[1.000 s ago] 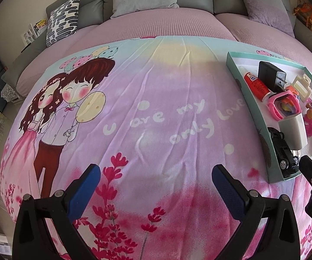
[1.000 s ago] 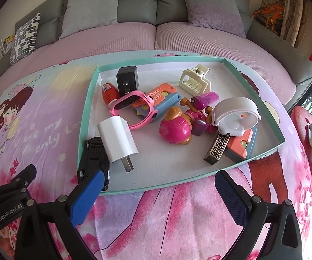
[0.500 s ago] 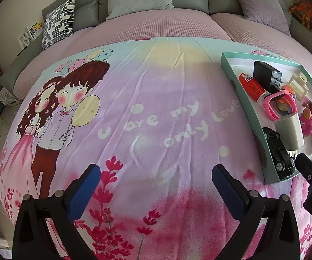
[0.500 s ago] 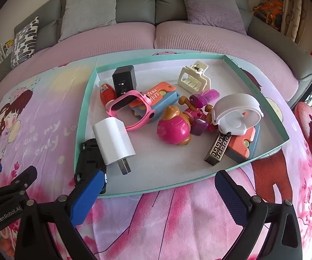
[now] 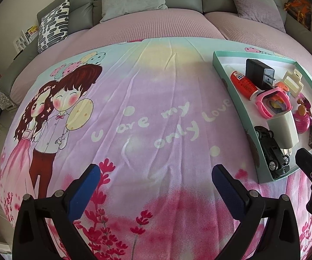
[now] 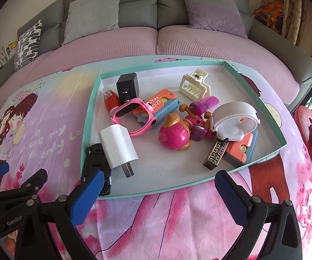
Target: Organize rigid objects
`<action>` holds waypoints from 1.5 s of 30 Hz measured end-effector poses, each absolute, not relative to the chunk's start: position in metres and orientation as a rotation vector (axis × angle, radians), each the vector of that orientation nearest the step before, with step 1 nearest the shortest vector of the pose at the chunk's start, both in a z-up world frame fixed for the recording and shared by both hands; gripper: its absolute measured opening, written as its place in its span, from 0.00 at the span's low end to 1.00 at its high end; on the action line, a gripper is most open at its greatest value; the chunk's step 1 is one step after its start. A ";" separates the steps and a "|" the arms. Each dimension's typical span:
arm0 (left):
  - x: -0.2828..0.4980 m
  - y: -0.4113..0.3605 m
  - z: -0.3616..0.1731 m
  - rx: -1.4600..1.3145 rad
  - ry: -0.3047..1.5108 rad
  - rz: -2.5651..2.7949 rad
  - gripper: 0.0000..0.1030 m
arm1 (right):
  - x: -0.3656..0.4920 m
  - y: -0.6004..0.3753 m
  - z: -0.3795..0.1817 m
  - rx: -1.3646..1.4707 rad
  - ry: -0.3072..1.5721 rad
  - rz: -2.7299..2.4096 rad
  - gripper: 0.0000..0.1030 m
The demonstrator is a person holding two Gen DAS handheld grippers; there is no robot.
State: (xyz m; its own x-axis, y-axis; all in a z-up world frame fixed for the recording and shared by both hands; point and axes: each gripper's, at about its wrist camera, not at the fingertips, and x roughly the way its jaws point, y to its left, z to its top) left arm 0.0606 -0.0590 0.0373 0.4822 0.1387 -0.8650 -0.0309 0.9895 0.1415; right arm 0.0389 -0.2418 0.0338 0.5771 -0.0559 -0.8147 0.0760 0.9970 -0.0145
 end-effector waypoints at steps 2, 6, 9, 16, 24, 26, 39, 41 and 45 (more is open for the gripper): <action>0.060 -0.059 0.037 0.108 1.065 0.105 0.99 | 0.038 -0.241 0.034 0.019 0.953 -0.077 1.00; 0.060 -0.057 0.036 0.101 1.069 0.108 0.99 | 0.038 -0.241 0.033 0.018 0.955 -0.082 1.00; 0.060 -0.056 0.036 0.095 1.073 0.108 0.99 | 0.039 -0.241 0.033 0.017 0.954 -0.085 1.00; 0.062 -0.054 0.034 0.085 1.082 0.109 0.99 | 0.040 -0.243 0.033 0.025 0.953 -0.096 1.00; 0.063 -0.053 0.032 0.078 1.090 0.106 0.99 | 0.040 -0.242 0.031 0.022 0.960 -0.097 1.00; 0.063 -0.053 0.031 0.076 1.093 0.109 0.99 | 0.041 -0.242 0.031 0.023 0.960 -0.100 1.00; 0.063 -0.053 0.031 0.075 1.095 0.114 0.99 | 0.040 -0.244 0.030 0.025 0.962 -0.105 1.00; 0.063 -0.053 0.031 0.077 1.094 0.115 0.99 | 0.040 -0.244 0.030 0.026 0.963 -0.106 1.00; 0.063 -0.053 0.031 0.077 1.094 0.115 0.99 | 0.040 -0.243 0.029 0.024 0.966 -0.105 1.00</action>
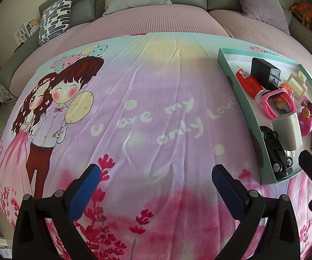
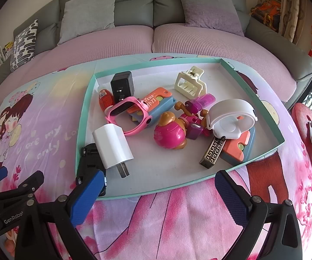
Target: Organize rigid objects
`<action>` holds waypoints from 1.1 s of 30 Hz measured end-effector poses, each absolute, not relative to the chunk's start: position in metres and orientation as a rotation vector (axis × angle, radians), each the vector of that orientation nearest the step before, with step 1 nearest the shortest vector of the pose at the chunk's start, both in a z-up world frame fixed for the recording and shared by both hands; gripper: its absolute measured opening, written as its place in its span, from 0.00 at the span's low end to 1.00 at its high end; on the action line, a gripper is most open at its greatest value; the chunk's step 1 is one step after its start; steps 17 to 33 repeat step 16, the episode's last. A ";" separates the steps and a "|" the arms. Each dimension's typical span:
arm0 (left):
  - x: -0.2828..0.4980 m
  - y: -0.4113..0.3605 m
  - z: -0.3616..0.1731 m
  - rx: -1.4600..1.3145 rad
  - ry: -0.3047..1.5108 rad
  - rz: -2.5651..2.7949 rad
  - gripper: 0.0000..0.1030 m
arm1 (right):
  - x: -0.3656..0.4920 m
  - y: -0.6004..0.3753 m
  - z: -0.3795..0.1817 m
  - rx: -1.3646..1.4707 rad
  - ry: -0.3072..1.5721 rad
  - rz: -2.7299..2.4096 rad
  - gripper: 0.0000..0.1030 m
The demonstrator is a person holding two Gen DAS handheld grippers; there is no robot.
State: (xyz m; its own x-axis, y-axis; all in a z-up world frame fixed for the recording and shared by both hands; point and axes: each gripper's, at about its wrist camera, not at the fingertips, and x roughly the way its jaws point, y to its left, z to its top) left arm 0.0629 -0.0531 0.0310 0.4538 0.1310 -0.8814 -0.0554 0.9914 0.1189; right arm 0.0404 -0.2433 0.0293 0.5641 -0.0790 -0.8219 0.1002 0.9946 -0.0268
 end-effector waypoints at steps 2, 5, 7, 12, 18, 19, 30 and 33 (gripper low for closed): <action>0.063 -0.053 0.031 0.076 1.093 0.117 0.99 | 0.040 -0.243 0.029 0.022 0.968 -0.105 1.00; 0.063 -0.053 0.032 0.070 1.092 0.117 0.99 | 0.040 -0.243 0.029 0.023 0.969 -0.104 1.00; 0.063 -0.052 0.033 0.055 1.093 0.111 0.99 | 0.041 -0.243 0.028 0.021 0.974 -0.105 1.00; 0.062 -0.052 0.034 0.047 1.083 0.110 0.99 | 0.041 -0.244 0.027 0.023 0.974 -0.105 1.00; 0.062 -0.055 0.036 0.048 1.078 0.095 0.99 | 0.041 -0.244 0.028 0.023 0.974 -0.104 1.00; 0.062 -0.055 0.036 0.048 1.078 0.095 0.99 | 0.041 -0.244 0.028 0.023 0.974 -0.104 1.00; 0.062 -0.055 0.036 0.048 1.078 0.095 0.99 | 0.041 -0.244 0.028 0.023 0.974 -0.104 1.00; 0.062 -0.055 0.036 0.048 1.078 0.095 0.99 | 0.041 -0.244 0.028 0.023 0.974 -0.104 1.00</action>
